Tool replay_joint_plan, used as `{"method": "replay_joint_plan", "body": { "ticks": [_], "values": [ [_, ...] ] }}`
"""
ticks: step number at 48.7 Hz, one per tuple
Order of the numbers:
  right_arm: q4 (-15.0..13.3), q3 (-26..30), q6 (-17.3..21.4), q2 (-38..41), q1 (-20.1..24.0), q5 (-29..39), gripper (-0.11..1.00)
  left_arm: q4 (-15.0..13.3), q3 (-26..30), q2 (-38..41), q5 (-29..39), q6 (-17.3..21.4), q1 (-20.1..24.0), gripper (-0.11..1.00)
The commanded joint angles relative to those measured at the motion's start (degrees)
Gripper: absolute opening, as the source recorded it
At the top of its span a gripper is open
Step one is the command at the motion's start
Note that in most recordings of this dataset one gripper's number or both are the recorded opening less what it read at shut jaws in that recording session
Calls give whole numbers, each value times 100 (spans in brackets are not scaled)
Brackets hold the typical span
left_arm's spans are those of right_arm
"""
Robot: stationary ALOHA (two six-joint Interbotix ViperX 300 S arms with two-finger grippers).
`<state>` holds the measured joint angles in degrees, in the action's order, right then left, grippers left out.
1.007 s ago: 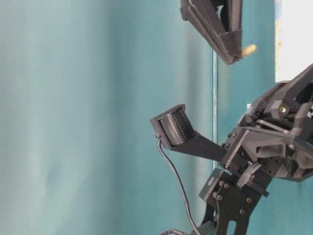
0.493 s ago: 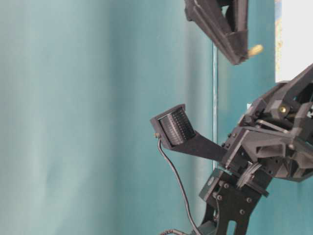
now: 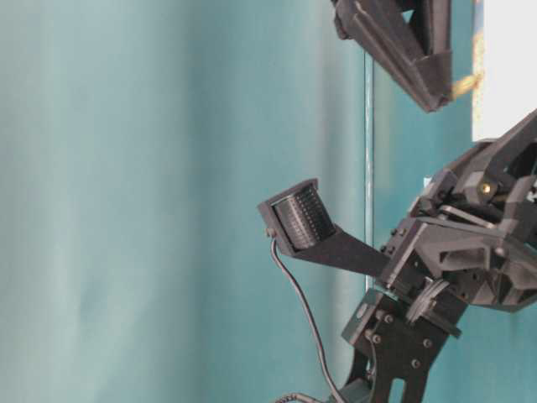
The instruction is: Move the wooden board into place and insert the rod into its hole.
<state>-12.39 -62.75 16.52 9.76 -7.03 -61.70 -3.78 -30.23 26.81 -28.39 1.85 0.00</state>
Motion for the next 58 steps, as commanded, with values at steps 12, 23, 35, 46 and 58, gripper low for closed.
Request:
{"method": "replay_joint_plan", "body": {
  "ticks": [12,23,35,46,58],
  "values": [
    [18,70,-9,-35,79,0,10,-18,18,-88,18,9,79,23],
    [44,62,9,-35,141,18,10,-18,18,-79,18,9,79,23],
    [62,53,0,-35,141,237,10,-18,18,-79,18,9,79,23],
    [97,-9,0,-35,141,457,10,-18,18,-79,18,9,79,23],
    [97,-35,9,-343,141,817,10,-18,18,-79,26,9,79,23]
  ]
}}
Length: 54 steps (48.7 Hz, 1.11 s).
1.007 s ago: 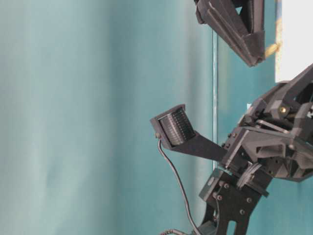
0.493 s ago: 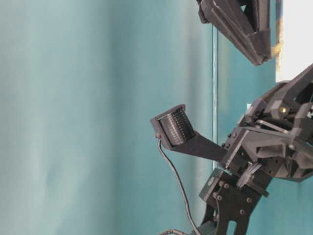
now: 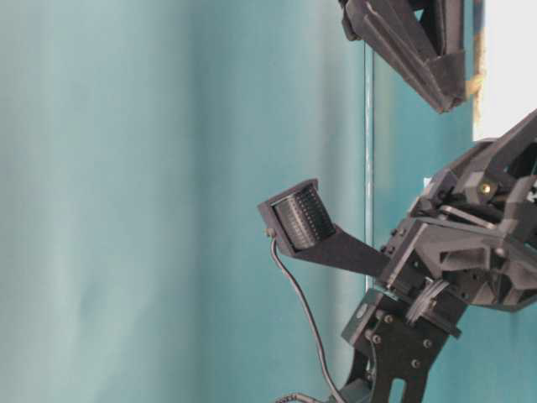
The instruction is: Move the wooden board into place and insert the rod into its hole.
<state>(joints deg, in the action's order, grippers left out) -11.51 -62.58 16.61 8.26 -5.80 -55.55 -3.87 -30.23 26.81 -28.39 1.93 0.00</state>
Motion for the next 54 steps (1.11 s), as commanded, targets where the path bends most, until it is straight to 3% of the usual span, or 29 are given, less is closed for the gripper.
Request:
{"method": "replay_joint_plan", "body": {
  "ticks": [1,40,54],
  "values": [
    [9,-62,0,-229,18,272,10,-9,18,-88,26,0,79,23],
    [-35,141,35,-562,193,2259,10,-9,18,-88,26,9,123,23],
    [-35,149,35,-677,220,2408,10,-9,18,-88,97,9,141,23]
  ]
}}
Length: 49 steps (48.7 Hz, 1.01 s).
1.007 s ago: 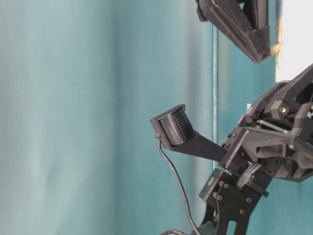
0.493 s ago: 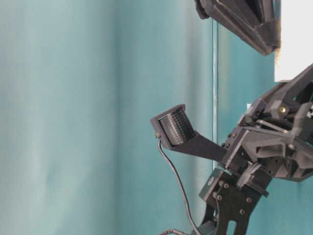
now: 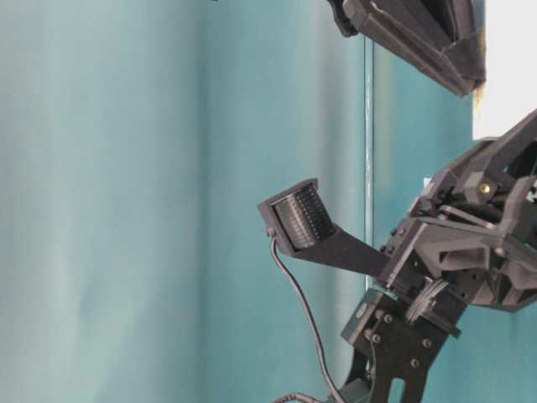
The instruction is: Move the wooden board into place and insert the rod into its hole.
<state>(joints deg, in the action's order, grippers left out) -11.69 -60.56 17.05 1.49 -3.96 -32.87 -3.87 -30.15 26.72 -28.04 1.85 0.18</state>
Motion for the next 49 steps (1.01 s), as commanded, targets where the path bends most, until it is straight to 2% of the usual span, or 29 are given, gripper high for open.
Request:
{"method": "replay_joint_plan", "body": {
  "ticks": [1,20,24,30,34,49],
  "values": [
    [-18,-62,-9,0,35,141,10,-9,0,-79,70,18,123,23],
    [-18,-18,-9,-352,35,545,11,-9,9,-79,62,18,123,23],
    [-18,0,-18,-475,26,642,27,-9,9,-79,70,26,123,23],
    [-18,62,-18,-721,35,870,65,-9,9,-79,88,18,123,23],
    [-18,79,-44,-914,35,993,86,-9,9,-79,114,18,132,23],
    [-70,70,-44,-1652,35,1468,87,-9,-18,-79,290,18,132,23]
  ]
}}
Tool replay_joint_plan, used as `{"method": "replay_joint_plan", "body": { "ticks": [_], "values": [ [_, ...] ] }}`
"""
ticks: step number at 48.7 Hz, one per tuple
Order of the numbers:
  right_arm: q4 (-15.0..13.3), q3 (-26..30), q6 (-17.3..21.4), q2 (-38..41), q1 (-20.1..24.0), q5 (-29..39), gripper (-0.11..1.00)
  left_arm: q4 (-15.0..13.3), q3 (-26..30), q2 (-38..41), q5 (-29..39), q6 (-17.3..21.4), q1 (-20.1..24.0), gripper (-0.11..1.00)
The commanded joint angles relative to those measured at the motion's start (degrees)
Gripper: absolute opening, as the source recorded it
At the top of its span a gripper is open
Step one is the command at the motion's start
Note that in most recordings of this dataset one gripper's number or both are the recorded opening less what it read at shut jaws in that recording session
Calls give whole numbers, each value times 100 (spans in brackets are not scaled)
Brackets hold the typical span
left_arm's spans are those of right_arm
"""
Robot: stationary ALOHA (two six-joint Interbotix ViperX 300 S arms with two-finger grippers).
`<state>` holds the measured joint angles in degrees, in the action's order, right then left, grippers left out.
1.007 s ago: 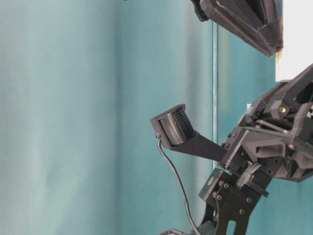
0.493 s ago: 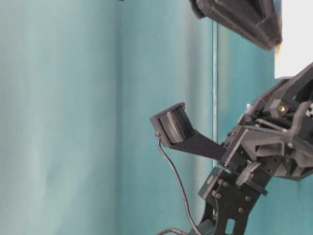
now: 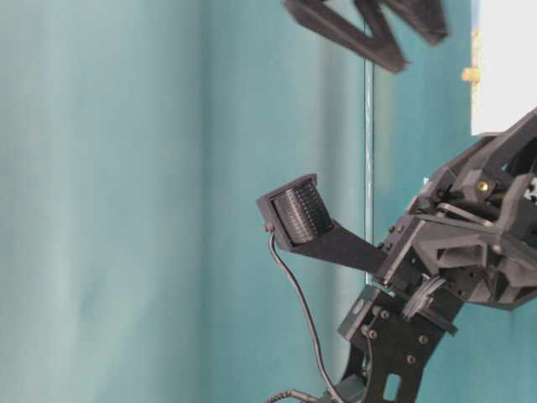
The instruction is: Move the wooden board into place and insert the rod into its hole.
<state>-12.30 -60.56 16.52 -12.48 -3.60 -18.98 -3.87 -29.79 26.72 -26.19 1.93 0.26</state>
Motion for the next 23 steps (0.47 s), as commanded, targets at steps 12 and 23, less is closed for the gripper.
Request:
{"method": "replay_joint_plan", "body": {
  "ticks": [12,23],
  "values": [
    [-9,9,9,-677,0,264,87,-9,-26,-88,105,0,141,23],
    [-9,-62,9,-765,0,264,87,-9,-9,-114,176,-9,141,35]
  ]
}}
